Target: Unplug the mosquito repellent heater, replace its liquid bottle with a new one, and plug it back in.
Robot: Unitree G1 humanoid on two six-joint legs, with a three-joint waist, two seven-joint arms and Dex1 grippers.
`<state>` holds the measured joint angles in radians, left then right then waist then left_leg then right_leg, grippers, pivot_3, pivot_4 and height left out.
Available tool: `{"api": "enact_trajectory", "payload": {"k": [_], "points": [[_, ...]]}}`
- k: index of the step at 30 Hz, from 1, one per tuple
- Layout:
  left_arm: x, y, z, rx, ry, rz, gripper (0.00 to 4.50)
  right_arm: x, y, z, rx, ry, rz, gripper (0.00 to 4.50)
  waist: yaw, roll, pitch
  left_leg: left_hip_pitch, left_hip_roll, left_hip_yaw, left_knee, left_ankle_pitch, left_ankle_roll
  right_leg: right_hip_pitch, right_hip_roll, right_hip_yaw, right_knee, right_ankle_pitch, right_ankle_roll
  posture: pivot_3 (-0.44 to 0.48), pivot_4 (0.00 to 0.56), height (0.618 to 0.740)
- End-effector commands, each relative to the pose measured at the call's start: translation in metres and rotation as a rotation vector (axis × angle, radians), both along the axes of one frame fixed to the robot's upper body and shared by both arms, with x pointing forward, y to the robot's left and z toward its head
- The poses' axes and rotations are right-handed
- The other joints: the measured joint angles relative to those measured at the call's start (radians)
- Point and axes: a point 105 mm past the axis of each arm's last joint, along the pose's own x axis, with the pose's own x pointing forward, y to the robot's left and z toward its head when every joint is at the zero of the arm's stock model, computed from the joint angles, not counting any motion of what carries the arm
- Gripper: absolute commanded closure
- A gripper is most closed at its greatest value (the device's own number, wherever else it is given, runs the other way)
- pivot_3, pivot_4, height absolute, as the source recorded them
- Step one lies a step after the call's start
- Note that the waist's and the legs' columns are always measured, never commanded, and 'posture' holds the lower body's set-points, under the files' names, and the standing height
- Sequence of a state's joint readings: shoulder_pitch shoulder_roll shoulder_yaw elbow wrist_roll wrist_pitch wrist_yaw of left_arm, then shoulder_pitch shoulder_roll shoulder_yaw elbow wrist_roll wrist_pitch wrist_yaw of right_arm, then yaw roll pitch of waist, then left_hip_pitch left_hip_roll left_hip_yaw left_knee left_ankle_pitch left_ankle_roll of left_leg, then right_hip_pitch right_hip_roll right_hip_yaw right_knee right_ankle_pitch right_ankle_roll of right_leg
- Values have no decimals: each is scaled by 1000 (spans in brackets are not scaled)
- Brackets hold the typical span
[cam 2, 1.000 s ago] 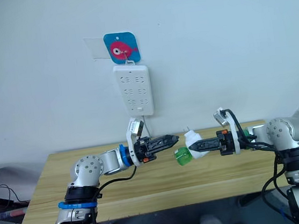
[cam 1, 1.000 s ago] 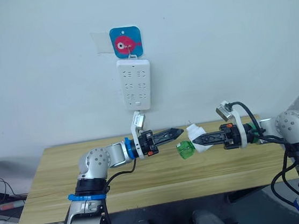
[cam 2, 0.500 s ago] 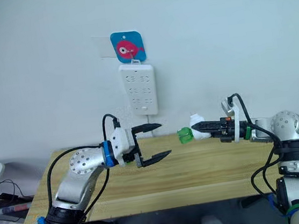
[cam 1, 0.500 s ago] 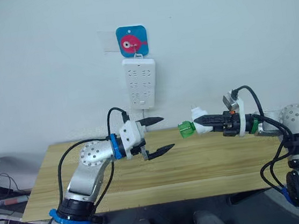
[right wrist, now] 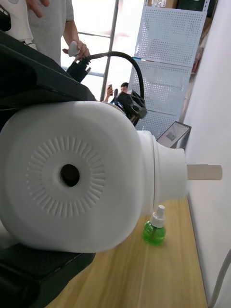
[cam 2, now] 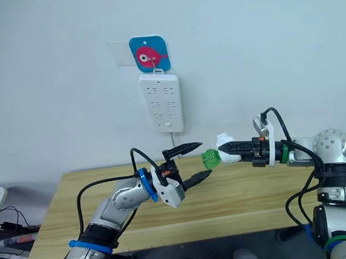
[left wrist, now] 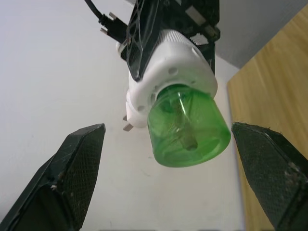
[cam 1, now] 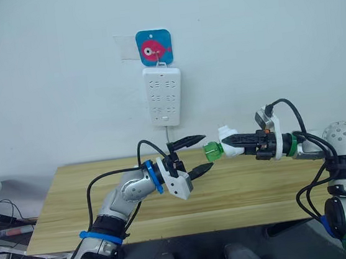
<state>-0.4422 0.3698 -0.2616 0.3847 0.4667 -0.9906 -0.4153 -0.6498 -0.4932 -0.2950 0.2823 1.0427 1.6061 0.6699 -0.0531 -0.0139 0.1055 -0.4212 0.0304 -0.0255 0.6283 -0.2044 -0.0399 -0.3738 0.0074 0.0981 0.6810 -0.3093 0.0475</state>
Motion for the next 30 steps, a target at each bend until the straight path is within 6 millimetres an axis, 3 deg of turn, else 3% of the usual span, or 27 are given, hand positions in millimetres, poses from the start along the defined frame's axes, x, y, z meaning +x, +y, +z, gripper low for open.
{"api": "enact_trajectory", "payload": {"k": [1,8,11,16,22,26,30], "points": [[-4,-8,11,-40,-75,-38,15,-3,2,16,29,-59,28,1506,-1,0,0,0,0,0,0,0,0,0,0,0,0,0,0,-31,67,740],[1,-8,7,-29,-81,-27,15,-6,2,18,37,-59,42,1506,-4,0,0,0,0,0,0,0,0,0,0,0,1,0,0,-42,72,740],[2,-9,6,-23,-83,-27,618,-8,3,19,45,-59,57,1506,-4,0,0,0,0,-1,0,0,0,0,0,-1,1,0,0,-43,72,740],[4,-10,8,-31,-92,-26,2194,-11,5,20,50,-57,74,1506,-4,0,0,0,0,-1,0,0,0,0,0,-1,1,0,0,-45,74,740],[5,-9,11,-52,-77,-37,2250,-12,4,19,42,-54,71,1506,-4,0,0,0,0,-1,0,0,0,0,0,-1,1,0,0,-46,78,740],[3,-13,12,-110,182,-80,2250,-13,2,16,7,-58,66,1506,-4,0,0,0,0,0,0,0,0,0,0,-1,1,0,0,-48,81,740],[10,-12,30,-221,642,-110,2250,-16,2,17,-32,-81,90,1506,-12,0,0,-1,0,-1,0,0,0,0,0,-2,1,0,0,-55,81,740]]}}
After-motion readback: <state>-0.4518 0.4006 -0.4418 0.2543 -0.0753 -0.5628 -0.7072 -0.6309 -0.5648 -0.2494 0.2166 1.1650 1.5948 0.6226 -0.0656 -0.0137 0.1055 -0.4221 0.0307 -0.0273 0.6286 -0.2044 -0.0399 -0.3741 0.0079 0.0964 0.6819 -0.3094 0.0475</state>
